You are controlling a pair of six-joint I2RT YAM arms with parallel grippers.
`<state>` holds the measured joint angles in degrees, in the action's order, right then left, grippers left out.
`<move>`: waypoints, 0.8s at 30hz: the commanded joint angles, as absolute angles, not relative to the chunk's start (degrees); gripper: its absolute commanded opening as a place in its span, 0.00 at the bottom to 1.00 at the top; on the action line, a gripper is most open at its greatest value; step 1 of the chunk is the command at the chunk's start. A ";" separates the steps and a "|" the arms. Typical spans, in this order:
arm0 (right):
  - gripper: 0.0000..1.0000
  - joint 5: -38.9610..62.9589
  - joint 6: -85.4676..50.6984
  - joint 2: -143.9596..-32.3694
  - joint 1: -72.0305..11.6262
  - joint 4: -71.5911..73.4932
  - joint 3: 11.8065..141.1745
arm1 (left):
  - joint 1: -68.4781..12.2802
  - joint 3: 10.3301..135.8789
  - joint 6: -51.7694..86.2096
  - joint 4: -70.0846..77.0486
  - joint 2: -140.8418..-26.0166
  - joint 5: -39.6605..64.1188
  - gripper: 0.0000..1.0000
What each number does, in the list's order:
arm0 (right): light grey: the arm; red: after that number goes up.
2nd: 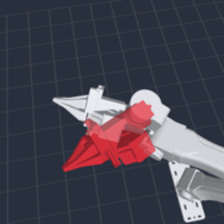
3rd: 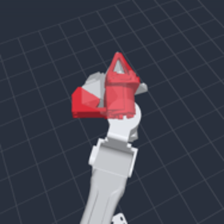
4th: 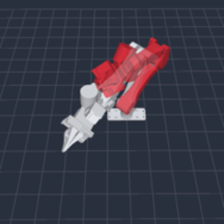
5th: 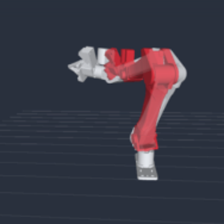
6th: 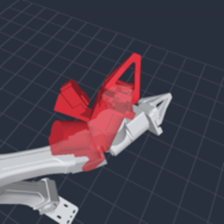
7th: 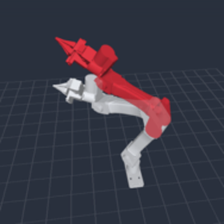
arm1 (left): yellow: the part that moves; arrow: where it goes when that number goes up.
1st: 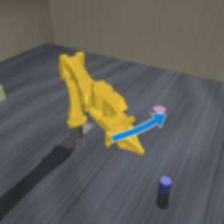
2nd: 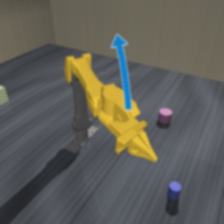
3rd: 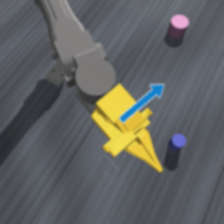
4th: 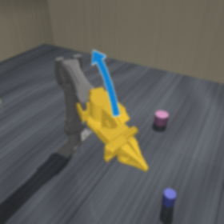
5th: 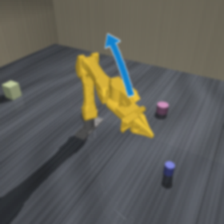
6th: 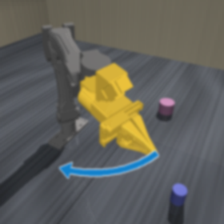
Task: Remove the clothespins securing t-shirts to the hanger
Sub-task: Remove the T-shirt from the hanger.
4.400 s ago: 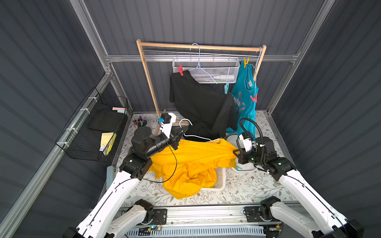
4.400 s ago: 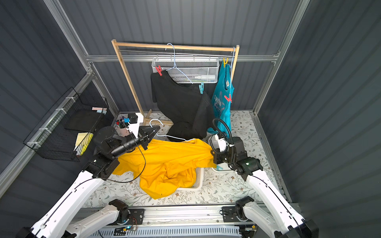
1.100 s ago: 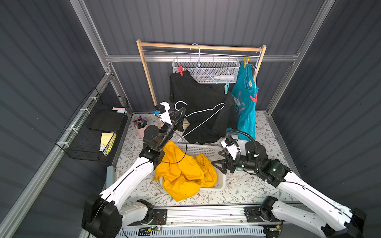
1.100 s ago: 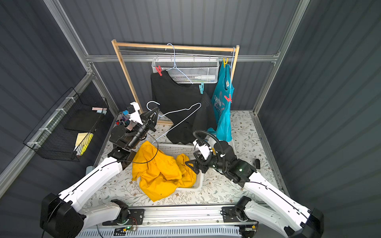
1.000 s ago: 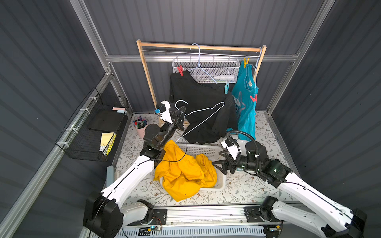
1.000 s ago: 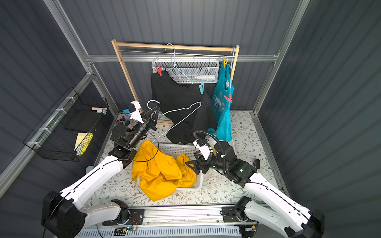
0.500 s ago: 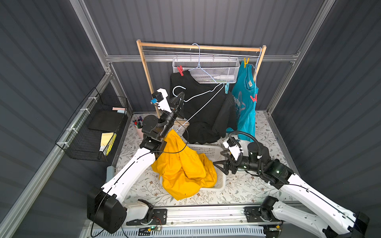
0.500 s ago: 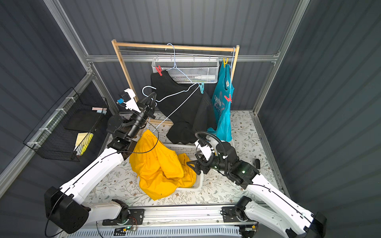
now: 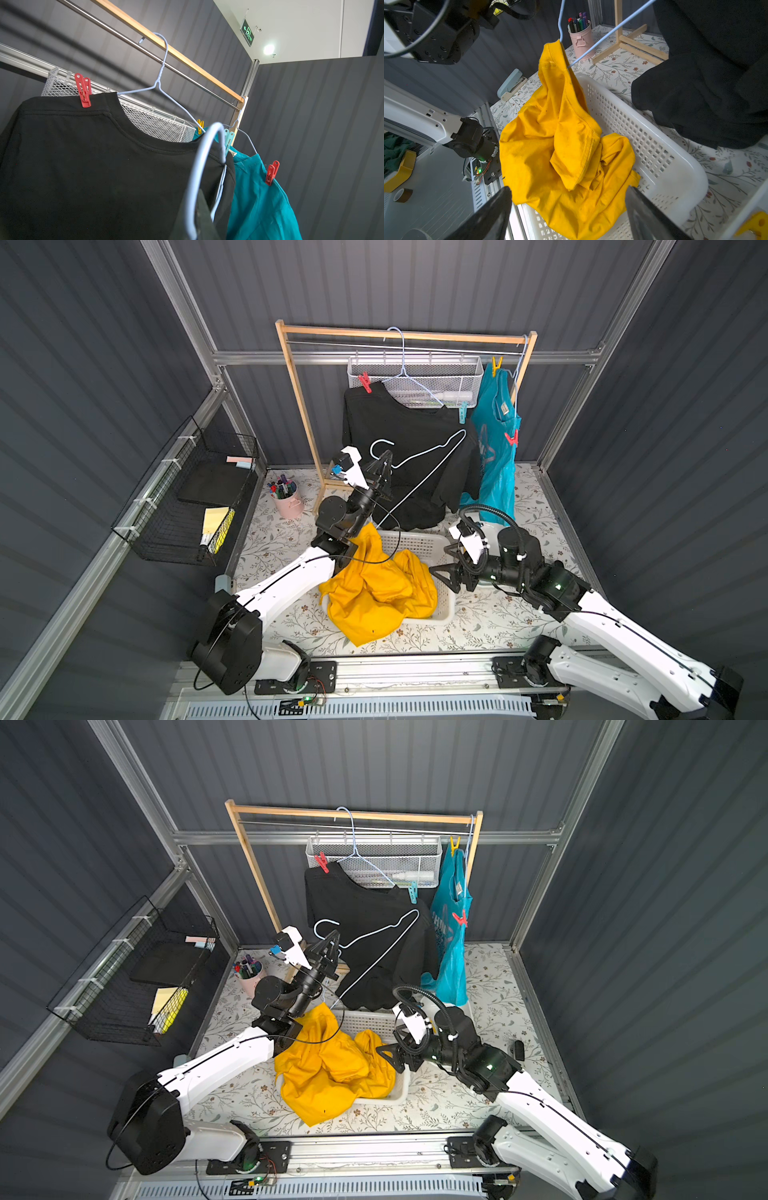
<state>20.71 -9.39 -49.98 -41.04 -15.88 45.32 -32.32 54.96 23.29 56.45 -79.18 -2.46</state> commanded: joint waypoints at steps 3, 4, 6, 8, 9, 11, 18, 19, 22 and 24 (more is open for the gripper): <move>0.87 20.48 -10.23 -50.66 -41.05 -14.79 45.63 | -32.23 53.19 20.96 69.87 -77.81 -10.82 0.00; 0.87 20.48 -10.24 -50.92 -41.07 -14.60 45.62 | -32.26 52.55 20.68 71.81 -77.49 -11.98 0.00; 0.87 20.54 -10.11 -51.45 -41.07 -14.40 45.86 | -32.26 52.41 20.91 71.63 -77.16 -12.67 0.00; 0.87 20.64 -10.27 -51.95 -41.05 -14.34 46.22 | -32.25 52.46 21.51 70.07 -77.08 -12.51 0.00; 0.87 20.77 -10.37 -52.22 -41.09 -14.27 46.31 | -32.26 52.21 21.93 69.67 -77.03 -12.32 0.00; 0.87 21.54 -10.45 -52.98 -41.08 -13.27 46.57 | -32.25 51.43 22.10 68.74 -76.59 -12.31 0.00; 0.87 27.46 -14.19 -59.42 -41.13 -5.09 48.86 | -32.26 48.37 21.63 64.61 -72.56 -13.96 0.00; 0.87 28.19 -14.62 -61.13 -41.26 -4.18 49.70 | -32.24 48.11 21.45 63.72 -71.84 -13.99 0.00; 0.86 30.08 -15.53 -66.71 -41.49 -1.85 52.75 | -32.26 47.22 21.01 61.27 -69.41 -14.54 0.00; 0.85 31.88 -16.15 -70.83 -42.08 -0.20 54.84 | -32.26 46.85 20.81 59.29 -67.77 -14.81 0.00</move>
